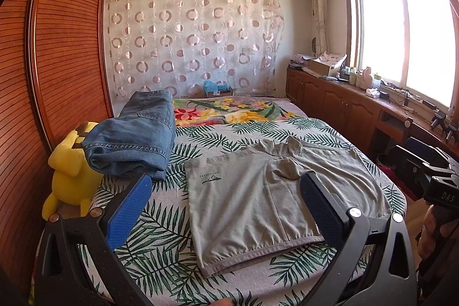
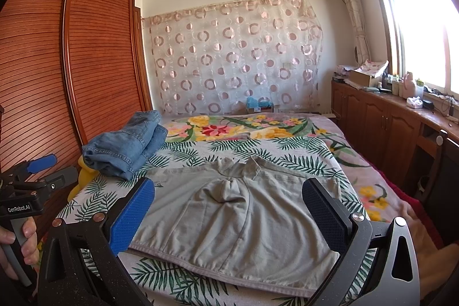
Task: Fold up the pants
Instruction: 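Move the left gripper down to the edge of the grey pants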
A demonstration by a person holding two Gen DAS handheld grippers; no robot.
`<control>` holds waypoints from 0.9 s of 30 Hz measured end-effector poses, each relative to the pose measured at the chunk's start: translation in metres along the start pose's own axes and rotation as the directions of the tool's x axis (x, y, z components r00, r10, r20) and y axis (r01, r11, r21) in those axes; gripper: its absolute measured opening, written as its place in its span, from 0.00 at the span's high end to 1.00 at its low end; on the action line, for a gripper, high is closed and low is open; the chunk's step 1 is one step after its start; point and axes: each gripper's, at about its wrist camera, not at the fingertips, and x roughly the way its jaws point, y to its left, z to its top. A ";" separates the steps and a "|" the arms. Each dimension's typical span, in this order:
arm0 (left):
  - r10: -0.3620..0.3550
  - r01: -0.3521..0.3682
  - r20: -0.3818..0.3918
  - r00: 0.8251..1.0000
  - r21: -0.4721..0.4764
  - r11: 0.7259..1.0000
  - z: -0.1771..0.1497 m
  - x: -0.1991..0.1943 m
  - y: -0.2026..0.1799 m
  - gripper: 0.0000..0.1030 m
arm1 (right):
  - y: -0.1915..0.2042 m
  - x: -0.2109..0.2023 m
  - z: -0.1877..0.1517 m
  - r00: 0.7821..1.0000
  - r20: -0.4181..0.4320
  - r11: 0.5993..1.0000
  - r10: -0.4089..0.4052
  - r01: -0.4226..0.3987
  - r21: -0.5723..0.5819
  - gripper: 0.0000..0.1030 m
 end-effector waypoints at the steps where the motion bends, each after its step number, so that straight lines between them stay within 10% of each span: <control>1: 0.000 0.000 -0.003 1.000 -0.001 1.000 -0.001 0.001 0.001 0.00 | 0.000 0.001 -0.001 1.000 -0.002 1.000 -0.001 0.001 0.000 0.00; 27: -0.004 -0.003 -0.208 0.978 -0.032 0.999 -0.053 0.058 0.040 0.00 | -0.035 0.041 -0.028 0.979 -0.186 0.997 -0.082 0.080 -0.019 0.00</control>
